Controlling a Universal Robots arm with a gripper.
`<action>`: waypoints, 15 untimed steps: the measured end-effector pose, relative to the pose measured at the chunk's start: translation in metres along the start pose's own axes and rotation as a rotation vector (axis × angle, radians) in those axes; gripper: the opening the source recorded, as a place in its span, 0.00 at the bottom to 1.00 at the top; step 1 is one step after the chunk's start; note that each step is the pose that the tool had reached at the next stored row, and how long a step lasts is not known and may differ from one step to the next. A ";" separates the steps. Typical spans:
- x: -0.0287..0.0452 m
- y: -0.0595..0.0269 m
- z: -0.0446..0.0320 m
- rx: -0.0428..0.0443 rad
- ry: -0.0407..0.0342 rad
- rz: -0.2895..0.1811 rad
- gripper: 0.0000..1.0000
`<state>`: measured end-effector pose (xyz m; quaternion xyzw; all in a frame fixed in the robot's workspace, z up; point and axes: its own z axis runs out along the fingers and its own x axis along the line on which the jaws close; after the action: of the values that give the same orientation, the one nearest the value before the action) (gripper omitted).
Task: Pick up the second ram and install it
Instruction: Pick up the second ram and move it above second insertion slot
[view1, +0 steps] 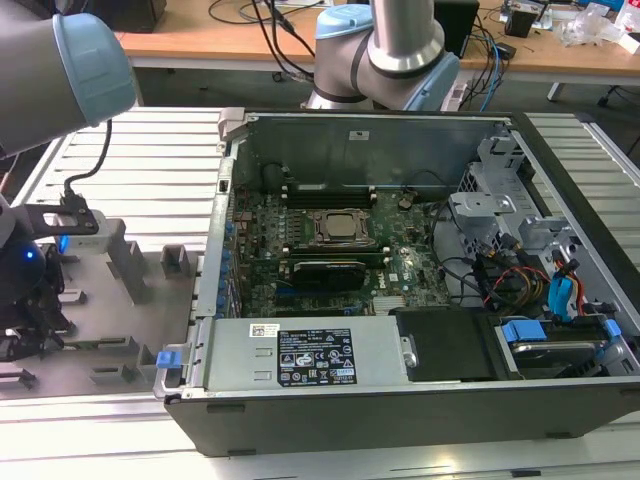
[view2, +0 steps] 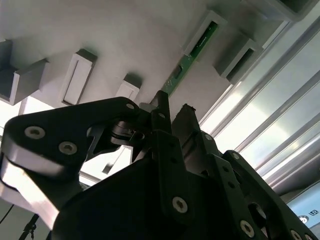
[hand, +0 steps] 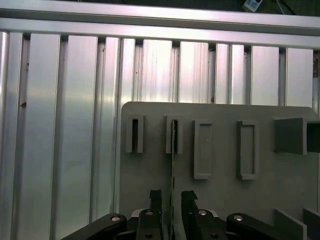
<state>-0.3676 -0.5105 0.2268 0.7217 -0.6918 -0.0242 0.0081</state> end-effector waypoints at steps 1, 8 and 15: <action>0.0000 -0.0001 0.0019 0.0000 0.0000 0.000 0.30; 0.0005 -0.0009 0.0194 0.0000 0.0000 0.000 0.30; 0.0007 -0.0010 0.0231 0.0000 0.0000 0.000 0.30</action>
<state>-0.3676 -0.5106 0.2037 0.7217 -0.6918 -0.0242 0.0081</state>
